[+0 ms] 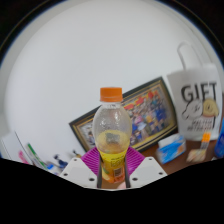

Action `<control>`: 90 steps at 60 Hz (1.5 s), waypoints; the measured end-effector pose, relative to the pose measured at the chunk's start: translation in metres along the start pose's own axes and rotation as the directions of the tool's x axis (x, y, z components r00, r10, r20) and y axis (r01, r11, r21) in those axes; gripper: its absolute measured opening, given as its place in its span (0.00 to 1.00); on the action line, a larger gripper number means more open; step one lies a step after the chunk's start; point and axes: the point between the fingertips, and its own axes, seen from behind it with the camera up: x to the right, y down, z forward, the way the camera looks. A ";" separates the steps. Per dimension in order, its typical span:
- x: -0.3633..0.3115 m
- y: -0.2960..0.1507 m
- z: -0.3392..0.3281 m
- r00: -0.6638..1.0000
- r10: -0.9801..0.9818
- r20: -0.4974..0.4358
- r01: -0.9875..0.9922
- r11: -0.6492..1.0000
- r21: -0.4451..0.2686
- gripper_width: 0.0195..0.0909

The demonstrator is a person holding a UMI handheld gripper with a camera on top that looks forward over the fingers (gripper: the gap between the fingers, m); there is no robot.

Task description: Pour water

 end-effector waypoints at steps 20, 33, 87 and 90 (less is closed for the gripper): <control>0.198 0.043 -0.018 0.873 -0.398 -0.282 0.374 0.917 -0.137 0.16; 0.254 0.102 -0.029 0.860 -0.389 -0.330 0.337 0.919 -0.203 0.17; 0.113 0.098 -0.221 0.792 -0.405 -0.456 0.205 0.881 -0.426 0.93; 0.093 0.095 -0.242 0.785 -0.424 -0.452 0.225 0.875 -0.429 0.93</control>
